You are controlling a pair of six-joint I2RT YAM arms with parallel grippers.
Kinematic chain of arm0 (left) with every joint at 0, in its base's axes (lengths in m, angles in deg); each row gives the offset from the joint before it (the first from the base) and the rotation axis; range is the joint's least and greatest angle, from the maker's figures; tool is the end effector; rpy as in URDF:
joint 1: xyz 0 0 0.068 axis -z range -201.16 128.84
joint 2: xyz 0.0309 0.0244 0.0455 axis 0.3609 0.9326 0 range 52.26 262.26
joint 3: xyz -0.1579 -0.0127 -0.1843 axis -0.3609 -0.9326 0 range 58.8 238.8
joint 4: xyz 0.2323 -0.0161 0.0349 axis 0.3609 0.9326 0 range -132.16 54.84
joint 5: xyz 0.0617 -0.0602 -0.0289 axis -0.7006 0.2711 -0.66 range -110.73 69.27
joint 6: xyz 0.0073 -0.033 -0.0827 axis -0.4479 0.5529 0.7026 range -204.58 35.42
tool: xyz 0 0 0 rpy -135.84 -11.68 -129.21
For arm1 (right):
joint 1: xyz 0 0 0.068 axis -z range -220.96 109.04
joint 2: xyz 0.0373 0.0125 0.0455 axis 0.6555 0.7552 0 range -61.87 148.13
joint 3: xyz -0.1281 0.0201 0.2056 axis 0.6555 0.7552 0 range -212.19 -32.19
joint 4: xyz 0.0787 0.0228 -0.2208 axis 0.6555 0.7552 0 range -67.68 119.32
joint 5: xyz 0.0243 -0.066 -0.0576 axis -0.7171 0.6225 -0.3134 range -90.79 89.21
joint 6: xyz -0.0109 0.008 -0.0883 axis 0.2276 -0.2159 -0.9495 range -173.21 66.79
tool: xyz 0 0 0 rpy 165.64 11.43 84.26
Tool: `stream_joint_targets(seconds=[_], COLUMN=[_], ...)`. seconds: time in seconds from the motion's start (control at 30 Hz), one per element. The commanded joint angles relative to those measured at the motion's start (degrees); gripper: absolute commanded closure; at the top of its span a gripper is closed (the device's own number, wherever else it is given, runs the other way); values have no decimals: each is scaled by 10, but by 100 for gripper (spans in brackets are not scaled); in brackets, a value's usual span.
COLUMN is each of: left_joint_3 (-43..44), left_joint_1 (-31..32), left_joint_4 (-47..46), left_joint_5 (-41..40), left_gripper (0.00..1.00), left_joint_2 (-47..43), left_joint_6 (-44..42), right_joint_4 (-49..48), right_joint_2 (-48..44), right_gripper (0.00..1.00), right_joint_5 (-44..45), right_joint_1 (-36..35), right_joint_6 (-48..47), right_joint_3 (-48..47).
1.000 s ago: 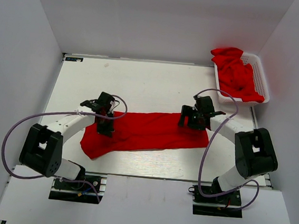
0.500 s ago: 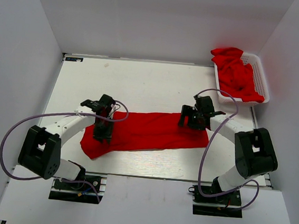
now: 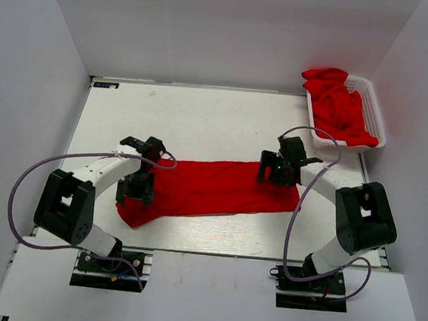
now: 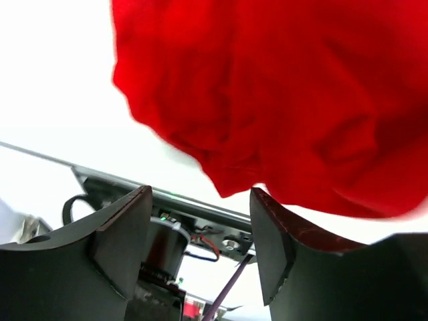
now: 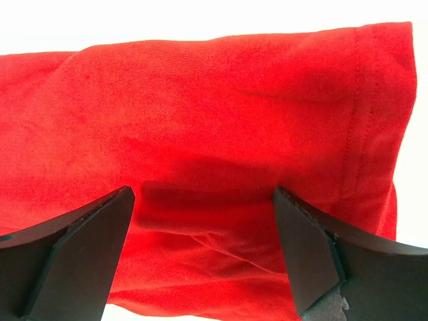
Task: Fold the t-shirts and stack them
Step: Fold the other side of the tshirt into a rectangle, then rotate the tshirt 90 degrees
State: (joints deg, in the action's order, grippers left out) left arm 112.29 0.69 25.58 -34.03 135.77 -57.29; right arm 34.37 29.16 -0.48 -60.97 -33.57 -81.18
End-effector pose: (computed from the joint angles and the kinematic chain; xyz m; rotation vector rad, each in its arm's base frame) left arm 0.1842 -0.0541 0.1383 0.1224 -3.0853 -0.4142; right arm 0.2968 0.1076 0.1213 -0.0060 2.5367 0.2723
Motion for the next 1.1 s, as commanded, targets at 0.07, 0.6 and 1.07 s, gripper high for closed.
stream_joint_targets(seconds=[0.07,0.6,1.07], left_joint_3=[46,48,86], left_joint_1=[-1,-7,-124], left_joint_4=[31,-98,-140], left_joint_5=[-50,-8,-53], left_gripper=[25,0,0], left_joint_2=[8,67,189], left_joint_6=[30,23,79], right_joint_4=[26,30,32], right_joint_2=[7,26,112], right_gripper=[10,10,10], right_joint_5=[21,59,101], right_joint_1=[1,2,44], right_joint_6=[-14,-13,32], right_joint_3=[-21,-33,-59])
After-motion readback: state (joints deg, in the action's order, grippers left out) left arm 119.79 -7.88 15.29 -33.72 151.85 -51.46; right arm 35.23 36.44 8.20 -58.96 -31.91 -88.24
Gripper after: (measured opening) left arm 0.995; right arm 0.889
